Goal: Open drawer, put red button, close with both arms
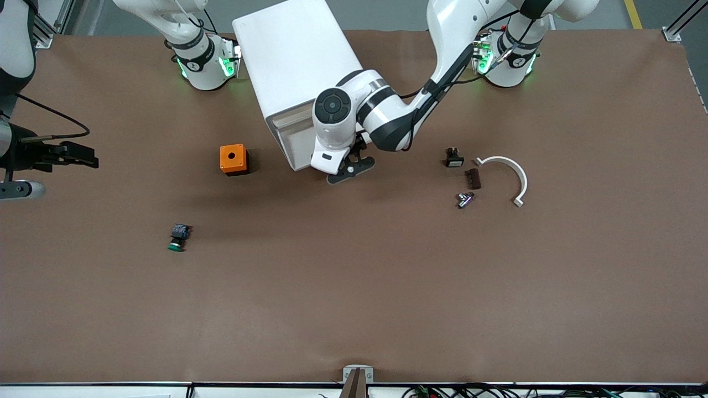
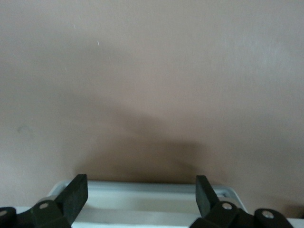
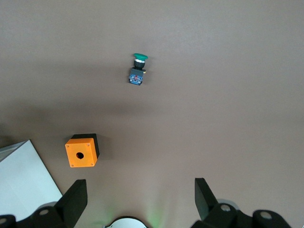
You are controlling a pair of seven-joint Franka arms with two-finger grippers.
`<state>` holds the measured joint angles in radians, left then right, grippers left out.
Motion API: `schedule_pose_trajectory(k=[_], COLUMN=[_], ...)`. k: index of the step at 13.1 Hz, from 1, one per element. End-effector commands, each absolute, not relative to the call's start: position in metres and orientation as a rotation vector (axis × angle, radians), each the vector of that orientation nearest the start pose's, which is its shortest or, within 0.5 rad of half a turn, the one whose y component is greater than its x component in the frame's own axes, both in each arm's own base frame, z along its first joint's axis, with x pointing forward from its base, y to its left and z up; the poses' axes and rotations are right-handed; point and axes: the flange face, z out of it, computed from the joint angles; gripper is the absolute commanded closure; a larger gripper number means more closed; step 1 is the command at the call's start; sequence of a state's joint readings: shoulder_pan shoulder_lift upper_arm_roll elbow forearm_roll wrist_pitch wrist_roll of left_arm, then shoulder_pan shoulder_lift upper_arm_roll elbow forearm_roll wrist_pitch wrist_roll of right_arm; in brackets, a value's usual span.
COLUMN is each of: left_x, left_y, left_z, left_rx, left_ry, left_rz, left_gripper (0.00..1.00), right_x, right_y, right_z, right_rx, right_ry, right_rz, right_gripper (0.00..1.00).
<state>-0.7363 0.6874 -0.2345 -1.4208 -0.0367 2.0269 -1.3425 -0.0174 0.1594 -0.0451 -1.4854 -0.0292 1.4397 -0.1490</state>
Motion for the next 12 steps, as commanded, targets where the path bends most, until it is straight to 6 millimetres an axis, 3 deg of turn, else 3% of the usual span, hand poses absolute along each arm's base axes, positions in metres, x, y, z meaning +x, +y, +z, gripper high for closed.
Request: schedule_pose_trajectory(k=[1, 7, 12], left_x=[0.416, 0.393, 0.386], left_y=[-0.583, -0.597, -0.603], left_z=[0.300, 0.290, 0.293], left_rx=[-3.071, -3.035, -3.028], left_ry=[-0.717, -0.790, -0.845], left_rz=[0.372, 0.486, 0.607], left_gripper=[0.00, 0.00, 0.00], right_x=[0.582, 0.583, 0.583], right_y=[-0.038, -0.034, -0.038], right_z=[0.569, 0.569, 0.569], right_rx=[-3.130, -3.131, -3.130], right_ry=[-0.138, -0.143, -0.135], right_rz=[0.312, 0.309, 0.311], right_gripper=[0.00, 0.00, 0.00])
